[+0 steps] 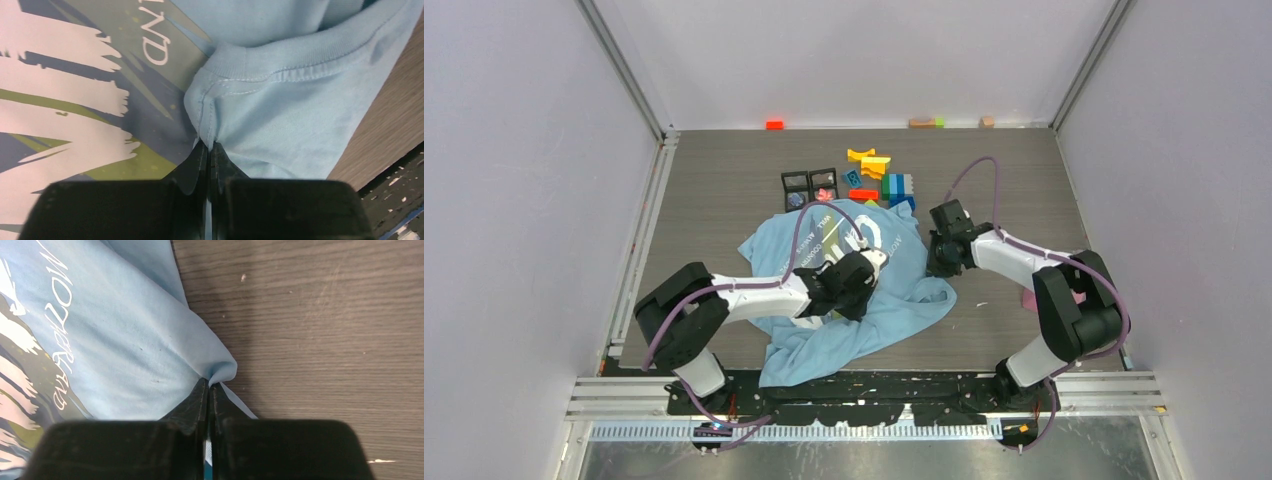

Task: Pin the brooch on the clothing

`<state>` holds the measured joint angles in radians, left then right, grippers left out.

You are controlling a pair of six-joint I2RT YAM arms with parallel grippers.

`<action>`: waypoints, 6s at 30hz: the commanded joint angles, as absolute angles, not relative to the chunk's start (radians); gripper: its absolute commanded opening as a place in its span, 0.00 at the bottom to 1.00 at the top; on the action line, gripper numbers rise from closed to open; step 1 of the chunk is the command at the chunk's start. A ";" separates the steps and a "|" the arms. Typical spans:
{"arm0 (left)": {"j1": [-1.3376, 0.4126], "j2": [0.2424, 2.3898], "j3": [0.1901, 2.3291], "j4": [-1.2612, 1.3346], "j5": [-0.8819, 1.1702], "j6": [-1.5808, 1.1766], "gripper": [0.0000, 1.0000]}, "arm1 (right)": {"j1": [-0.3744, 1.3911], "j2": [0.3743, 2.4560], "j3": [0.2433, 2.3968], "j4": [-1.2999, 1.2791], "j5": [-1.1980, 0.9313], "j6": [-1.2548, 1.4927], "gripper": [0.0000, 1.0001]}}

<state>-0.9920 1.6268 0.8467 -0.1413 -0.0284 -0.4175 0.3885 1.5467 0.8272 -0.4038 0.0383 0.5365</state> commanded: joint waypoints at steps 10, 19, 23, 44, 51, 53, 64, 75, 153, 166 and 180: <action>-1.249 1.594 0.929 -0.009 -0.005 -0.502 0.00 | 0.380 1.746 1.125 -0.403 0.120 0.471 0.00; -1.345 1.662 0.983 0.072 0.186 -0.506 0.28 | 0.379 1.897 1.348 -0.428 0.083 0.432 0.00; -1.348 1.611 0.974 0.074 0.185 -0.507 0.63 | 0.380 1.901 1.404 -0.465 0.079 0.418 0.06; -0.657 0.966 0.800 -0.499 -0.339 -0.540 1.00 | 0.400 1.328 1.033 -0.696 0.048 0.642 0.66; -0.244 0.985 0.712 -0.401 -0.117 -0.577 0.95 | 0.448 1.149 0.871 -0.730 0.013 0.751 0.65; -0.181 1.008 0.686 -0.357 -0.066 -0.599 0.95 | 0.464 1.118 0.846 -0.741 0.014 0.769 0.66; -0.155 1.118 0.614 -0.277 0.042 -0.650 0.94 | 0.591 1.094 0.717 -0.812 0.023 0.846 0.66; -0.154 1.020 0.605 -0.378 0.071 -0.639 0.97 | 0.557 1.266 0.813 -0.787 0.334 0.867 0.01; -0.150 1.274 0.477 -0.018 0.207 -0.637 0.29 | 1.259 1.936 1.456 -0.574 0.399 0.749 0.00; -0.150 1.070 0.795 -0.418 0.070 -0.526 0.00 | 1.109 1.687 1.337 -0.603 0.395 0.743 0.01; -0.151 1.245 0.813 -0.441 0.181 -0.514 0.66 | 0.847 1.873 1.252 -0.451 0.187 0.673 0.00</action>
<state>-0.1547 1.3434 0.8875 -0.4515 0.1429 -0.4725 0.8337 1.8366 1.2301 -0.5011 0.2291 0.6880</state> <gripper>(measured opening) 0.654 0.028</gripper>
